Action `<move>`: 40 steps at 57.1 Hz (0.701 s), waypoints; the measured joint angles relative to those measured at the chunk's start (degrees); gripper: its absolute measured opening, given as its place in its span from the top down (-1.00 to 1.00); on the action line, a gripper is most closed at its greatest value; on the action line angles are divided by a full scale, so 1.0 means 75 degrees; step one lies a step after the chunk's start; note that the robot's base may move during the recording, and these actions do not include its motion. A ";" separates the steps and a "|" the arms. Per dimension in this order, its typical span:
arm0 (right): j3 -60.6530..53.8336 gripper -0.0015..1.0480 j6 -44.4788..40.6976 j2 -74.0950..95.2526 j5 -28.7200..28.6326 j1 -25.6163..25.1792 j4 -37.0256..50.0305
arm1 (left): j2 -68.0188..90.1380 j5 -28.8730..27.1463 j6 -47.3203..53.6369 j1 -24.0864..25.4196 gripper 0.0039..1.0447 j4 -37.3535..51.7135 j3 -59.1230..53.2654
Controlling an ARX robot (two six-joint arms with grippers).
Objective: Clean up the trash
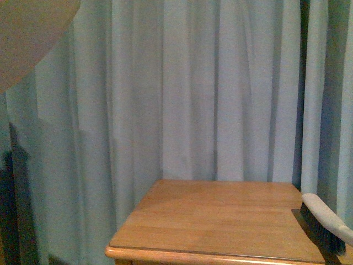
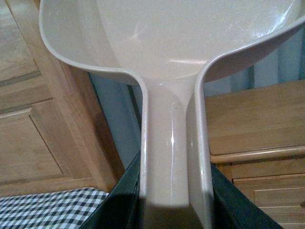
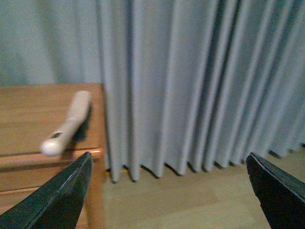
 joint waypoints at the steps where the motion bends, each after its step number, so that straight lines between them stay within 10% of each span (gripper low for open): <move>1: 0.0114 -0.86 -0.0003 0.0350 0.0358 0.0079 0.0108 | 0.0000 0.0006 -0.0003 0.0000 0.48 0.0000 0.0000; 40: 0.7428 -0.86 0.2798 0.9387 -0.1492 0.0519 -0.3042 | 0.0000 0.0006 -0.0029 0.0000 0.48 0.0000 -0.0003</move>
